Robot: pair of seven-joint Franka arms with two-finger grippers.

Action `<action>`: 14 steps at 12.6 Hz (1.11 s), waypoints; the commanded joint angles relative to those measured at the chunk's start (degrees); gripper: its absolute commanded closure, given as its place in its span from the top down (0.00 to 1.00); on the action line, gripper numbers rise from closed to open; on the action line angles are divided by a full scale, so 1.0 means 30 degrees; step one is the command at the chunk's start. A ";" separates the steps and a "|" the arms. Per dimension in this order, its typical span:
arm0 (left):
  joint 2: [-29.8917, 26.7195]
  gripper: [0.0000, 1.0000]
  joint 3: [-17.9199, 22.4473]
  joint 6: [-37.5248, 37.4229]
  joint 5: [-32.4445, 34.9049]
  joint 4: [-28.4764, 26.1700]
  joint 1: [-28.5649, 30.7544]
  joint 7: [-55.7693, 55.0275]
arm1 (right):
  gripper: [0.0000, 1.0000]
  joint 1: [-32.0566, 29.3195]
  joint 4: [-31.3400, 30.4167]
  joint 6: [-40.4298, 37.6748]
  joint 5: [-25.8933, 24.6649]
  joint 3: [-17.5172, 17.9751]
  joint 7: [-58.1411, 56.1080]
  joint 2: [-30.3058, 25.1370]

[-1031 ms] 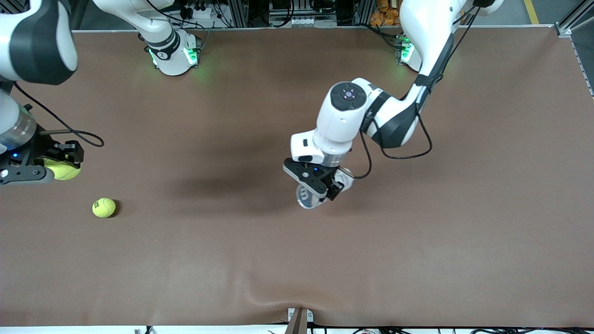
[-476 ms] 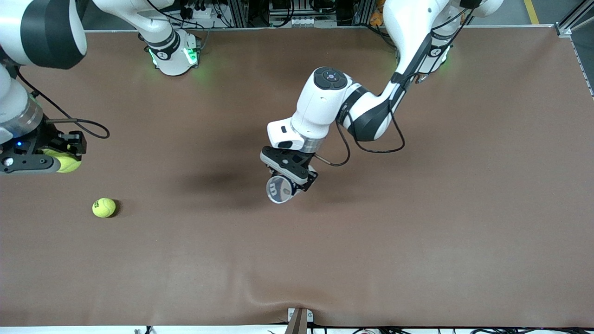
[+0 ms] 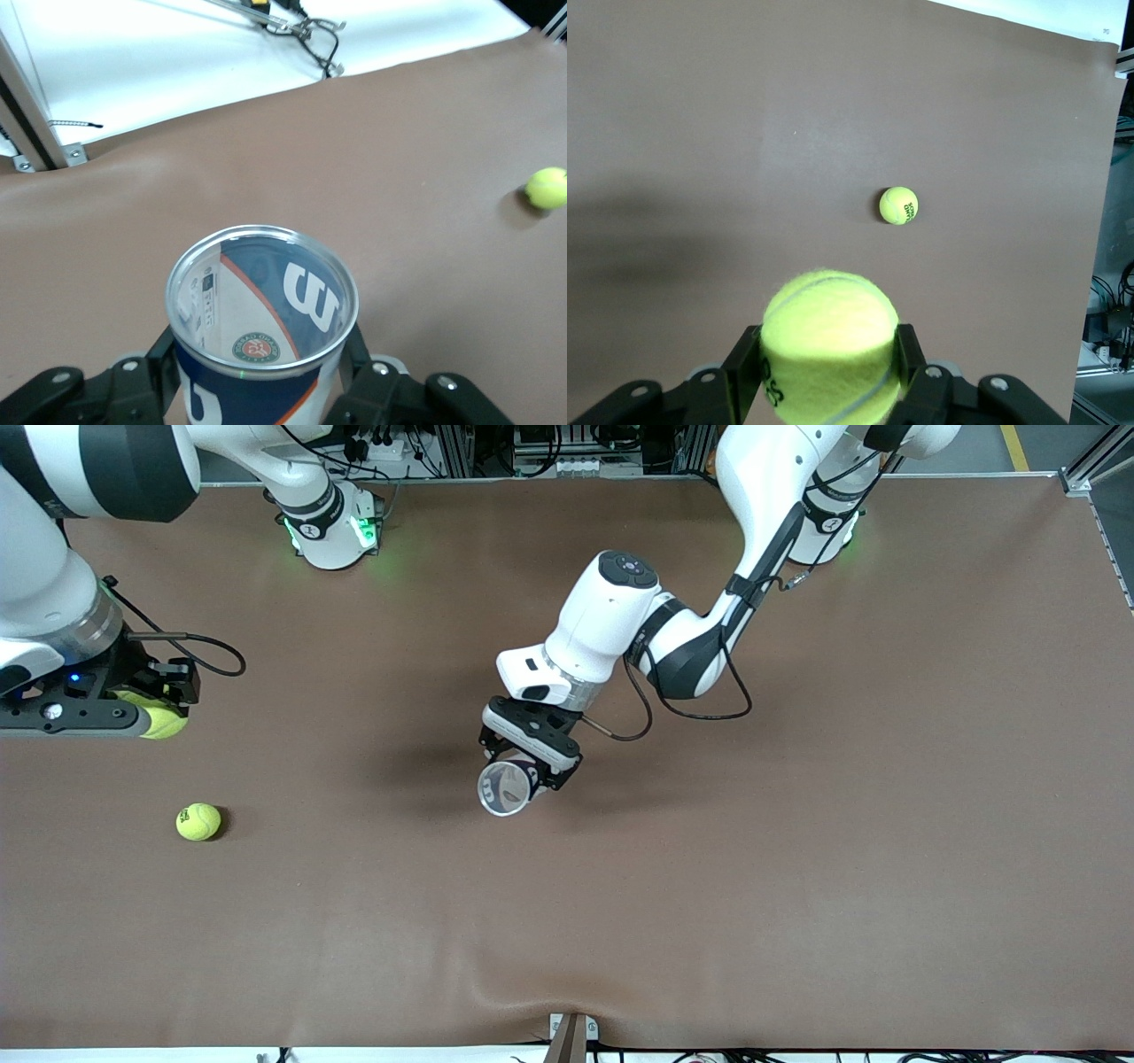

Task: Insert tennis ball vertically with right arm
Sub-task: 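Carry the upright can to the table middle with the left gripper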

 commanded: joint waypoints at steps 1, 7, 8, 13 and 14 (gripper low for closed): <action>0.0031 0.71 0.0356 0.1165 -0.0057 -0.0241 -0.0401 -0.0754 | 0.35 0.0290 0.0079 -0.0516 -0.1012 0.0792 0.1354 -0.0539; 0.2169 0.72 0.1908 0.5030 0.0939 -0.0124 -0.1280 -0.0638 | 0.35 0.0641 0.0079 -0.0576 -0.1101 0.1765 0.4229 -0.0540; 0.2549 0.72 0.2227 0.5789 0.0939 -0.0124 -0.1367 -0.0608 | 0.35 0.0787 0.0079 -0.0576 -0.1159 0.1764 0.4259 -0.0569; 0.3166 0.71 0.3254 0.7725 0.0939 -0.0036 -0.2070 -0.0316 | 0.36 0.1199 0.0079 -0.0721 -0.1482 0.1881 0.5138 -0.0977; 0.3313 0.71 0.3314 0.8340 0.0939 -0.0007 -0.2100 -0.0228 | 0.36 0.1228 0.0079 -0.0751 -0.1511 0.1968 0.5167 -0.1124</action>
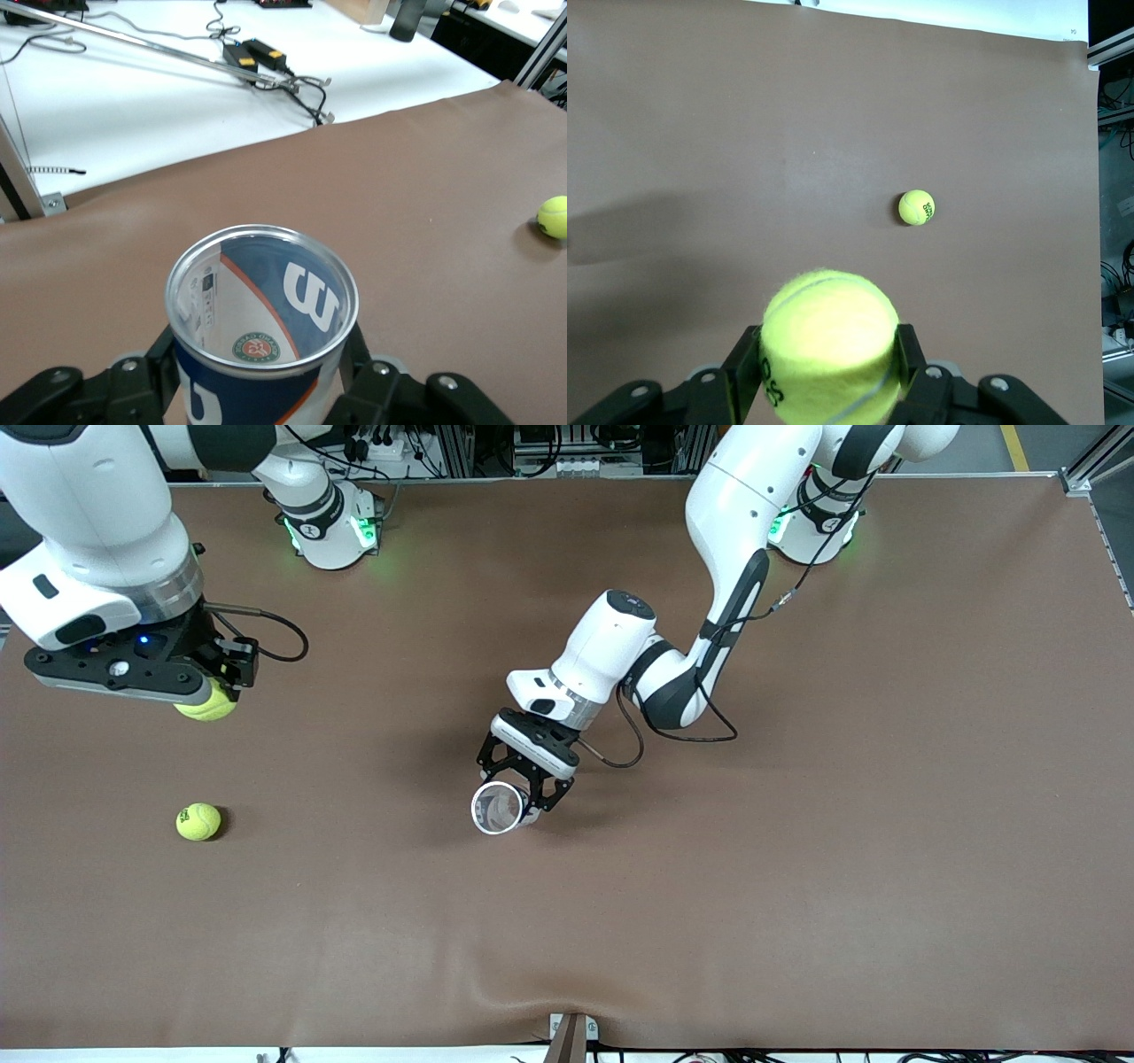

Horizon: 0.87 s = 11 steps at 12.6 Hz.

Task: Insert tennis ball vertically with right arm
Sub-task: 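Carry the upright can to the table middle with the left gripper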

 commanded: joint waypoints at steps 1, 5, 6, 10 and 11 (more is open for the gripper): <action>0.0525 0.71 0.0536 0.1475 0.0390 0.0380 -0.0361 -0.0041 | 0.36 0.0193 -0.0008 -0.0363 -0.0585 0.0142 0.0414 -0.0676; 0.1023 0.72 0.0536 0.3145 0.0360 0.0380 -0.0361 0.0018 | 0.36 0.0689 -0.0008 -0.0363 -0.1197 0.0200 0.0970 -0.0706; 0.1257 0.72 0.0536 0.3410 0.0360 0.0409 -0.0361 0.0047 | 0.36 0.0836 -0.0037 -0.0363 -0.1955 0.0462 0.1029 -0.0706; 0.1552 0.72 0.0594 0.3910 0.0331 0.0439 -0.0361 0.0455 | 0.36 0.0867 -0.0038 -0.0305 -0.2286 0.0904 0.2018 -0.0619; 0.1610 0.72 0.0594 0.3940 0.0331 0.0439 -0.0332 0.0515 | 0.36 0.1012 -0.0038 -0.0188 -0.2256 0.0933 0.2693 -0.0531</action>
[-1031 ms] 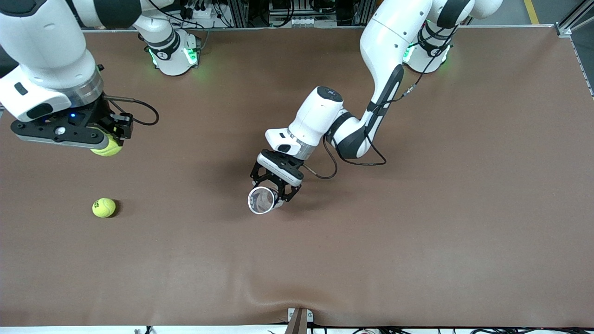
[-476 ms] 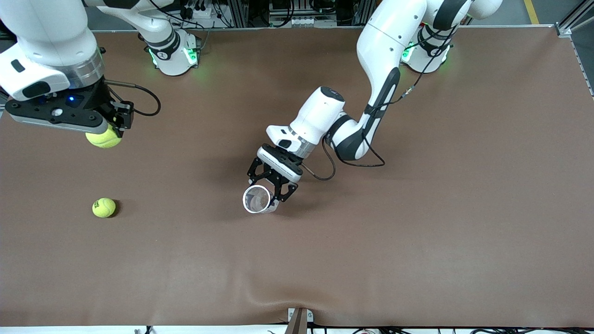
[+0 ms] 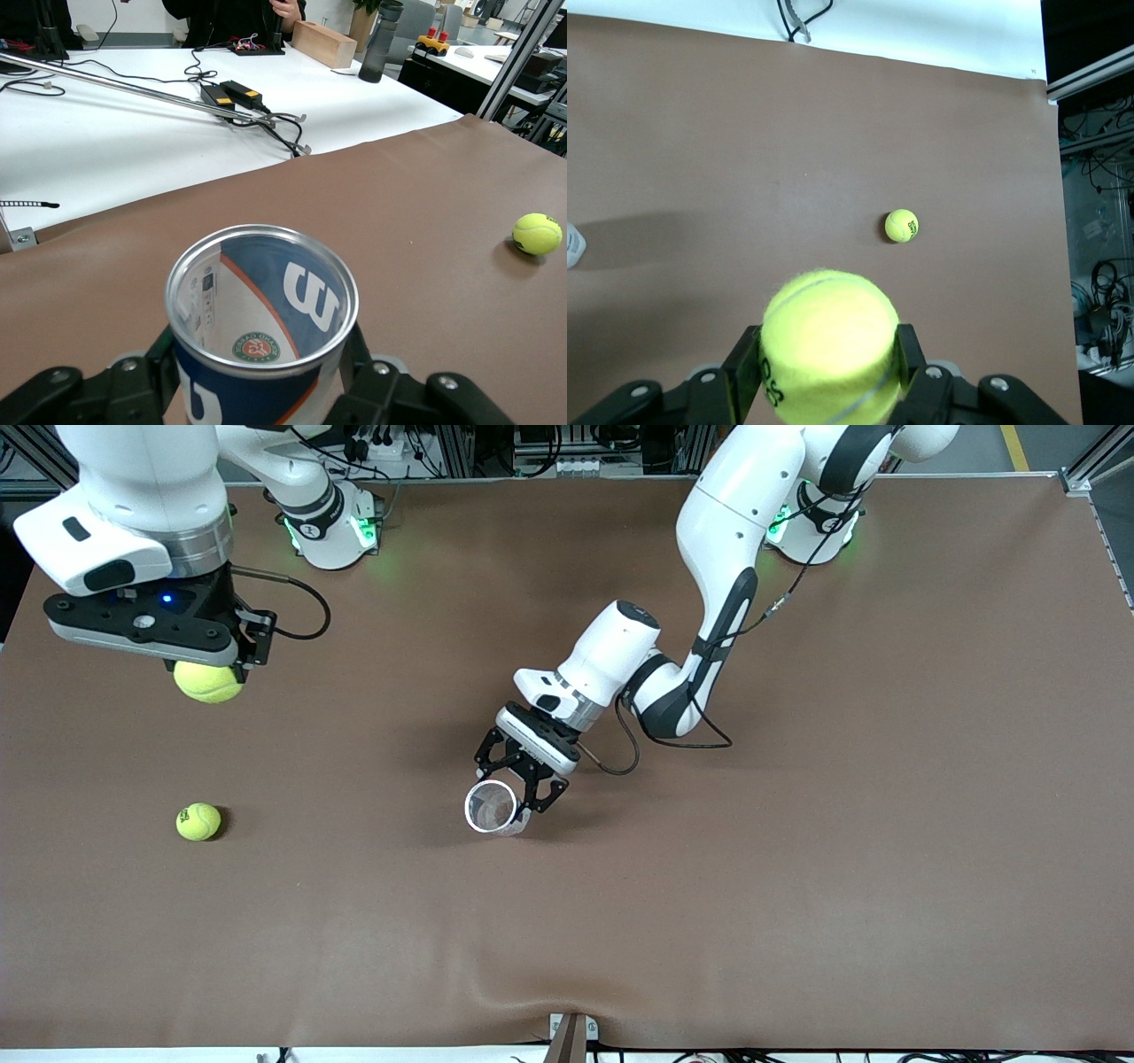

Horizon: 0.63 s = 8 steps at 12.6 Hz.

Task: Insert tennis ball vertically with right arm
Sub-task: 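Carry the upright can to the table middle with the left gripper, then move the held ball over the can opening with the right gripper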

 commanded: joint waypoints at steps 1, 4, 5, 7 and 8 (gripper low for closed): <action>0.0373 0.72 0.0319 0.0531 0.0324 0.0433 -0.0151 0.0072 | 0.36 0.0309 -0.0048 0.0026 -0.0355 0.0065 0.1701 0.0096; 0.0724 0.72 0.0319 0.1088 0.0295 0.0491 -0.0151 0.0072 | 0.36 0.0631 -0.0223 0.0756 -0.0296 0.0181 0.3576 0.0360; 0.0783 0.72 0.0319 0.1147 0.0295 0.0550 -0.0151 0.0072 | 0.36 0.0719 -0.0224 0.0788 -0.0267 0.0211 0.4046 0.0535; 0.0842 0.72 0.0319 0.1206 0.0295 0.0550 -0.0151 0.0072 | 0.36 0.0924 -0.0224 0.0818 -0.0296 0.0211 0.4808 0.0857; 0.0871 0.72 0.0319 0.1206 0.0295 0.0550 -0.0151 0.0072 | 0.36 0.1012 -0.0253 0.1224 -0.0238 0.0211 0.5218 0.0859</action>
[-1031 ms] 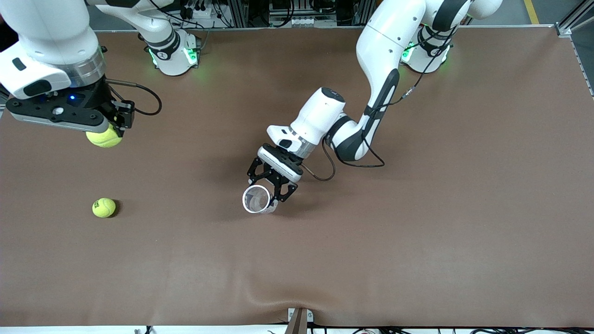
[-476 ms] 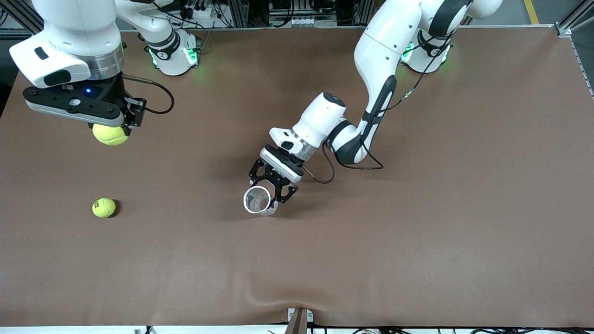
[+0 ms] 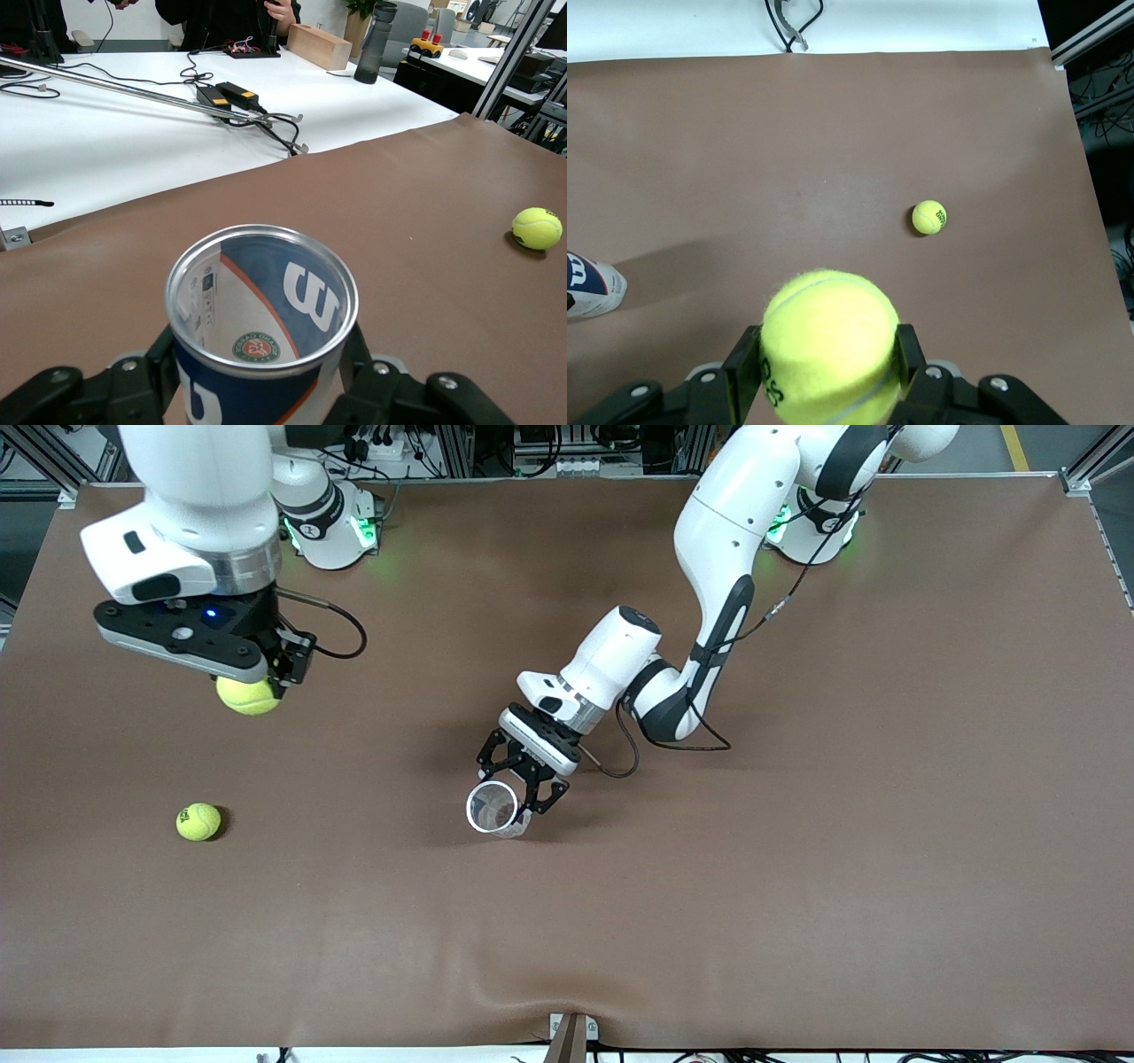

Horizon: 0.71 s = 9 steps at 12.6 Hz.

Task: Insert tennis ball vertically with right arm
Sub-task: 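Move the held ball over the can opening with the right gripper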

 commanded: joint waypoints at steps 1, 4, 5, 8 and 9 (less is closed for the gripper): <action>0.0413 0.72 0.0291 0.0373 0.0295 0.0531 -0.0152 -0.0106 | 0.36 0.0261 -0.0104 0.0557 -0.0238 0.0013 0.1166 0.0086; 0.0472 0.72 0.0291 0.0519 0.0295 0.0531 -0.0152 -0.0106 | 0.36 0.0466 -0.0105 0.0617 -0.0238 0.0013 0.1724 0.0436; 0.0472 0.72 0.0291 0.0520 0.0295 0.0531 -0.0152 -0.0106 | 0.36 0.0496 -0.0105 0.0618 -0.0238 0.0013 0.1870 0.0495; 0.0501 0.72 0.0291 0.0520 0.0295 0.0531 -0.0152 -0.0106 | 0.37 0.0554 -0.0134 0.0589 -0.0238 0.0013 0.1960 0.0525; 0.0501 0.72 0.0320 0.0549 0.0295 0.0531 -0.0152 -0.0106 | 0.37 0.0526 -0.0134 0.0617 -0.0238 0.0013 0.1960 0.0525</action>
